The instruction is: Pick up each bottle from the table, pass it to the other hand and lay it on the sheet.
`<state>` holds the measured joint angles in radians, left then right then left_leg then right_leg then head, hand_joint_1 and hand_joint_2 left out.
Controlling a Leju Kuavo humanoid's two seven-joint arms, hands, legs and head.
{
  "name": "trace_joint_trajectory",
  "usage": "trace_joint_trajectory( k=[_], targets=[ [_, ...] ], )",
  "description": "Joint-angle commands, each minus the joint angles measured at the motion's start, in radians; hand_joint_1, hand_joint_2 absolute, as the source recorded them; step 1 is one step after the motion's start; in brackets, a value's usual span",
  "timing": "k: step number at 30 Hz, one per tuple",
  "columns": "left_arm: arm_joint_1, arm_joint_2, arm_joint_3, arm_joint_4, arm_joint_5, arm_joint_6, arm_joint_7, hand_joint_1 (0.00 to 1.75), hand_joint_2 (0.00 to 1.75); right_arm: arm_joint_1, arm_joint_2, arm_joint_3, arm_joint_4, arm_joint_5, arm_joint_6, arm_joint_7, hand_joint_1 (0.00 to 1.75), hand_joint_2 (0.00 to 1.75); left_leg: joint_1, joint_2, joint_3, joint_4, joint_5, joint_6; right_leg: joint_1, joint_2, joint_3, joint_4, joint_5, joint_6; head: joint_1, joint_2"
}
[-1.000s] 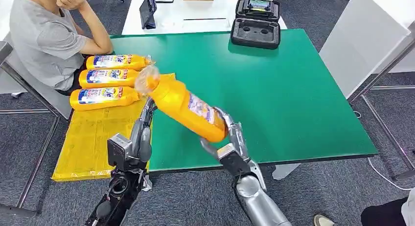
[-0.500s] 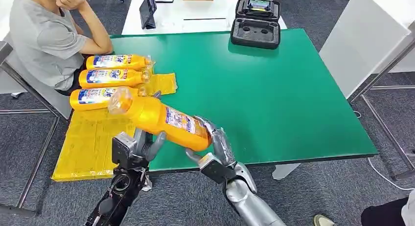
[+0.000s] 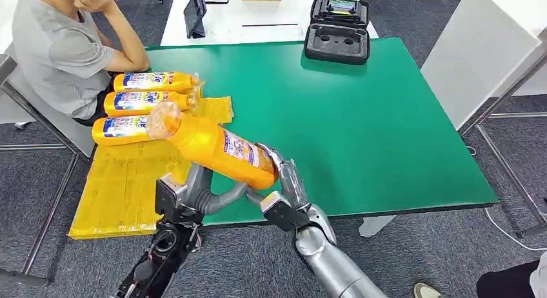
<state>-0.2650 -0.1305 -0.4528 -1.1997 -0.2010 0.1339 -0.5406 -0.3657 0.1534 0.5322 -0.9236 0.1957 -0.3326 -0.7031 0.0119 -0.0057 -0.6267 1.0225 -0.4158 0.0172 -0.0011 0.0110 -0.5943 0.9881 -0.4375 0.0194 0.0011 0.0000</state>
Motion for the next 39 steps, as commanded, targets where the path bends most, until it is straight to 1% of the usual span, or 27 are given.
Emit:
trace_joint_trajectory(
  k=[1,3,4,7,8,9,10,11,12,13,14,15,17,18,19,20,22,25,26,27,33,35,36,37,39],
  targets=[
    [-0.022,0.021,-0.069,0.054,0.012,0.003,-0.011,0.00,1.75,-0.075,0.011,0.054,0.112,0.000,0.019,0.005,1.75,1.75,-0.001,0.001,0.004,-0.001,-0.001,0.000,-0.001,0.000,0.003,-0.001,-0.001,0.000,0.000,0.000],
    [-0.024,0.022,-0.069,0.052,0.012,0.003,-0.011,0.00,1.75,-0.074,0.010,0.055,0.111,0.001,0.017,0.005,1.75,1.75,-0.001,0.002,0.007,-0.002,-0.002,0.000,-0.001,0.000,0.006,-0.001,-0.002,0.000,0.000,0.000],
    [-0.024,0.022,-0.069,0.052,0.012,0.003,-0.011,0.00,1.75,-0.074,0.010,0.055,0.111,0.001,0.017,0.005,1.75,1.75,-0.001,0.001,0.004,-0.001,-0.001,0.000,0.000,0.000,0.004,-0.001,-0.001,0.000,0.000,0.000],
    [-0.023,0.020,-0.067,0.051,0.015,0.004,-0.010,0.00,1.75,-0.075,0.010,0.054,0.117,-0.002,0.021,0.005,1.75,1.75,-0.001,0.001,0.005,-0.001,-0.001,0.000,0.000,0.000,0.004,-0.001,-0.001,0.000,0.000,0.000],
    [-0.023,0.020,-0.065,0.050,0.016,0.007,-0.009,0.00,1.75,-0.076,0.010,0.056,0.126,-0.001,0.023,0.005,1.75,1.75,-0.001,0.001,0.003,-0.001,0.000,0.000,-0.001,0.000,0.002,-0.001,0.000,0.000,0.000,0.000],
    [-0.024,0.019,-0.065,0.049,0.017,0.008,-0.010,0.00,1.75,-0.076,0.011,0.057,0.131,0.000,0.022,0.005,1.75,1.75,-0.001,0.001,0.005,-0.001,-0.001,0.000,-0.001,0.000,0.004,-0.001,-0.001,0.000,0.000,0.000],
    [-0.023,0.019,-0.065,0.042,0.018,0.009,-0.011,0.03,1.75,-0.077,0.014,0.060,0.147,0.001,0.026,0.005,1.75,1.75,-0.001,0.001,0.006,-0.002,-0.002,0.000,-0.001,-0.001,0.006,-0.001,-0.001,0.000,0.000,0.000],
    [-0.021,0.019,-0.065,0.037,0.018,0.009,-0.012,0.17,1.75,-0.076,0.016,0.065,0.156,0.004,0.029,0.005,1.75,1.75,-0.001,0.001,0.005,-0.001,-0.001,0.000,0.000,0.000,0.004,-0.001,-0.001,0.000,0.000,0.000],
    [-0.020,0.018,-0.065,0.032,0.019,0.008,-0.013,0.03,1.75,-0.076,0.018,0.069,0.165,0.004,0.032,0.005,1.75,1.75,-0.001,0.001,0.006,-0.002,-0.002,0.000,0.000,0.000,0.006,-0.001,-0.001,0.000,0.000,0.000],
    [-0.017,0.014,-0.062,0.025,0.033,-0.002,-0.018,0.00,1.75,-0.077,0.022,0.079,0.182,0.007,0.036,0.005,1.75,1.75,-0.001,0.001,0.004,-0.001,-0.001,0.000,0.000,0.000,0.003,-0.001,-0.001,0.000,0.000,0.000],
    [-0.017,0.011,-0.061,0.020,0.046,-0.014,-0.017,0.00,1.75,-0.079,0.027,0.090,0.199,0.012,0.032,0.005,1.75,1.75,-0.001,0.001,0.006,-0.002,-0.001,0.000,0.000,0.000,0.006,-0.001,-0.001,0.000,0.000,0.000],
    [-0.017,0.010,-0.060,0.018,0.054,-0.021,-0.016,0.00,1.75,-0.080,0.029,0.098,0.207,0.017,0.026,0.005,1.75,1.75,0.000,0.001,0.004,-0.001,-0.001,0.000,0.000,0.000,0.003,-0.001,-0.001,0.000,0.000,0.000],
    [-0.024,0.003,-0.052,0.009,0.100,-0.053,-0.007,0.00,1.75,-0.086,0.039,0.106,0.241,0.018,0.014,0.005,1.75,1.75,0.000,0.001,0.006,-0.002,-0.002,0.000,0.000,-0.001,0.006,-0.001,-0.002,0.000,0.000,0.000],
    [-0.026,0.004,-0.051,0.008,0.102,-0.054,-0.006,0.00,1.75,-0.086,0.039,0.107,0.242,0.018,0.013,0.005,1.75,1.75,0.000,0.001,0.004,-0.001,-0.001,0.000,0.000,-0.001,0.004,-0.001,-0.001,0.000,0.000,0.000],
    [-0.028,0.002,-0.044,0.004,0.131,-0.073,0.000,0.00,1.75,-0.090,0.041,0.108,0.251,0.016,0.016,0.005,1.75,1.75,0.000,0.001,0.006,-0.001,-0.002,0.000,0.000,-0.001,0.006,-0.001,-0.002,0.000,0.000,0.000],
    [-0.028,0.001,-0.039,0.002,0.147,-0.082,0.003,0.00,1.75,-0.091,0.042,0.109,0.253,0.016,0.016,0.005,1.75,1.75,0.000,0.000,0.003,-0.001,-0.001,0.000,0.000,-0.002,0.003,-0.001,-0.001,0.000,0.000,0.000],
    [-0.025,0.006,-0.031,-0.012,0.181,-0.104,0.010,0.00,1.75,-0.091,0.035,0.116,0.250,0.018,0.007,0.005,1.75,1.75,0.000,0.000,0.006,-0.001,-0.002,0.000,0.000,-0.002,0.005,-0.001,-0.002,0.000,0.000,0.000],
    [-0.012,0.024,-0.033,-0.036,0.229,-0.154,0.028,0.00,1.75,-0.095,0.022,0.115,0.251,0.010,-0.003,0.005,1.75,1.75,0.000,0.000,0.003,-0.001,-0.001,0.000,0.000,-0.001,0.003,-0.001,-0.001,0.000,0.000,0.000],
    [-0.008,0.031,-0.035,-0.043,0.246,-0.177,0.034,0.00,1.75,-0.095,0.016,0.113,0.248,0.006,-0.006,0.005,1.75,1.75,-0.001,0.000,0.005,-0.001,-0.001,0.000,-0.001,-0.001,0.005,-0.001,-0.002,0.000,0.000,0.000],
    [-0.006,0.034,-0.036,-0.044,0.251,-0.184,0.036,0.00,1.75,-0.096,0.012,0.112,0.245,0.005,-0.008,0.005,1.75,1.75,0.000,0.000,0.003,-0.001,-0.001,0.000,0.000,-0.001,0.002,-0.001,0.000,0.000,0.000,0.000],
    [-0.005,0.036,-0.035,-0.045,0.251,-0.185,0.036,0.00,1.75,-0.097,0.008,0.111,0.243,0.003,-0.005,0.005,1.75,1.75,-0.001,0.000,0.006,-0.001,-0.001,0.000,0.000,-0.002,0.005,-0.001,-0.002,0.000,0.000,0.000],
    [-0.005,0.036,-0.035,-0.045,0.251,-0.185,0.036,0.00,1.75,-0.097,0.008,0.111,0.243,0.003,-0.005,0.005,1.75,1.75,0.000,0.000,0.002,-0.001,0.000,0.000,0.000,-0.001,0.002,-0.001,-0.001,0.000,0.000,0.000],
    [-0.005,0.036,-0.035,-0.045,0.251,-0.185,0.036,0.00,1.75,-0.097,0.008,0.111,0.243,0.003,-0.005,0.005,1.75,1.75,-0.001,-0.001,0.004,-0.001,-0.001,0.000,0.000,-0.002,0.004,-0.001,-0.001,0.000,0.000,0.000],
    [-0.006,0.035,-0.037,-0.045,0.253,-0.189,0.037,0.00,1.75,-0.097,0.011,0.108,0.244,0.001,-0.008,0.005,1.75,1.75,0.000,0.000,0.003,-0.001,-0.001,0.000,0.000,-0.001,0.003,-0.001,-0.001,0.000,0.000,0.000],
    [-0.012,0.036,-0.035,-0.042,0.254,-0.190,0.038,0.00,1.75,-0.101,0.005,0.099,0.241,-0.008,-0.011,0.005,1.75,1.75,-0.001,0.000,0.006,-0.001,-0.002,0.000,0.000,-0.002,0.006,-0.001,-0.002,0.000,0.000,0.000]
  ],
)
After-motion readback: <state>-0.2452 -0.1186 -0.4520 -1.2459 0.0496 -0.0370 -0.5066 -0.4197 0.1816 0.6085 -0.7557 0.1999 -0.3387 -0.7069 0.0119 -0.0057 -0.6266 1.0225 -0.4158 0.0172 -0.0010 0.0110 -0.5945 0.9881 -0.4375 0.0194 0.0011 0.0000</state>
